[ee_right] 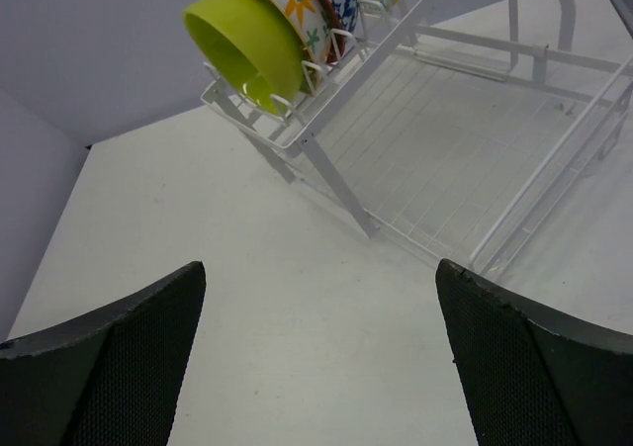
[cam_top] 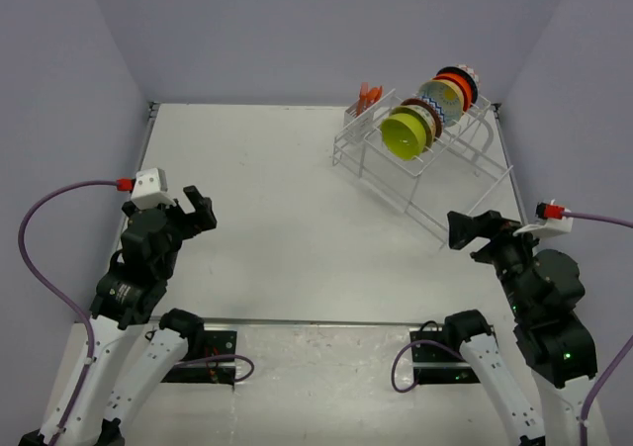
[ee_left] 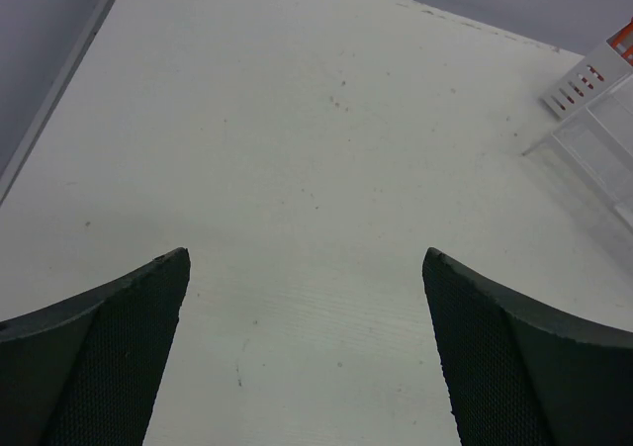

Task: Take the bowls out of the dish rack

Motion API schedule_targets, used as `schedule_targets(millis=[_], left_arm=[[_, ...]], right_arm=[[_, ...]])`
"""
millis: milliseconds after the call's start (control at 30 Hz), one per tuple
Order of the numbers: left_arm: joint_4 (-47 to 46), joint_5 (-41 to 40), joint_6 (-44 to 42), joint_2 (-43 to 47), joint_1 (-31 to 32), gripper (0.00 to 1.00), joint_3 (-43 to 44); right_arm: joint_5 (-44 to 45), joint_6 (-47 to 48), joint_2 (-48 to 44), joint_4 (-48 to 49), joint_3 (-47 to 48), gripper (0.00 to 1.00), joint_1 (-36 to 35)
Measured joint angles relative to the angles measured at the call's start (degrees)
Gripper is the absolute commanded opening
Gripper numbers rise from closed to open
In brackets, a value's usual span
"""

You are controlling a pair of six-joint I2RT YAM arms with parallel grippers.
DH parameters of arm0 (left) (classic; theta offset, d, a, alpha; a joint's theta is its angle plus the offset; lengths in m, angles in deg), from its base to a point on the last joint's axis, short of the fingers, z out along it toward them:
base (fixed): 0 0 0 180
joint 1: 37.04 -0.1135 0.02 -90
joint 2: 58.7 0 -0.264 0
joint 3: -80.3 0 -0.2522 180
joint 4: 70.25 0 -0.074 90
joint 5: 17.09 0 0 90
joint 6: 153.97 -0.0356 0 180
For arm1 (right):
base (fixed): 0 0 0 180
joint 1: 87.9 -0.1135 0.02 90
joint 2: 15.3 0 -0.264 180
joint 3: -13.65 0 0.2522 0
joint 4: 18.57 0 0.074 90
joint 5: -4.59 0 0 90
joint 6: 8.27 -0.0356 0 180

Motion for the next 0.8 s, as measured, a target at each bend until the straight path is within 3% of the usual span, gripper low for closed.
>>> schedule_targets(millis=[267, 400, 600, 733, 800], left_arm=[[0.0, 0.0, 0.0, 0.2, 0.0, 1.0, -0.1], [-0.1, 0.2, 0.0, 0.3, 0.0, 1.0, -0.4], [-0.1, 1.4, 0.0, 0.3, 0.0, 1.0, -0.9], [-0.3, 1.6, 0.0, 0.3, 0.0, 1.0, -0.9], [-0.5, 1.6, 0.0, 0.3, 0.0, 1.0, -0.9]], right_arm=[[0.3, -0.2, 0.5, 2.2, 0.0, 0.99, 0.0], [-3.8, 0.0, 4.1, 3.4, 1.6, 0.99, 0.0], [-5.4, 2.9, 22.5, -0.5, 19.7, 0.99, -1.6], [7.6, 5.5, 35.8, -8.6, 34.1, 0.99, -14.6], [15.1, 6.6, 43.1, -13.0, 42.2, 0.94, -20.9]])
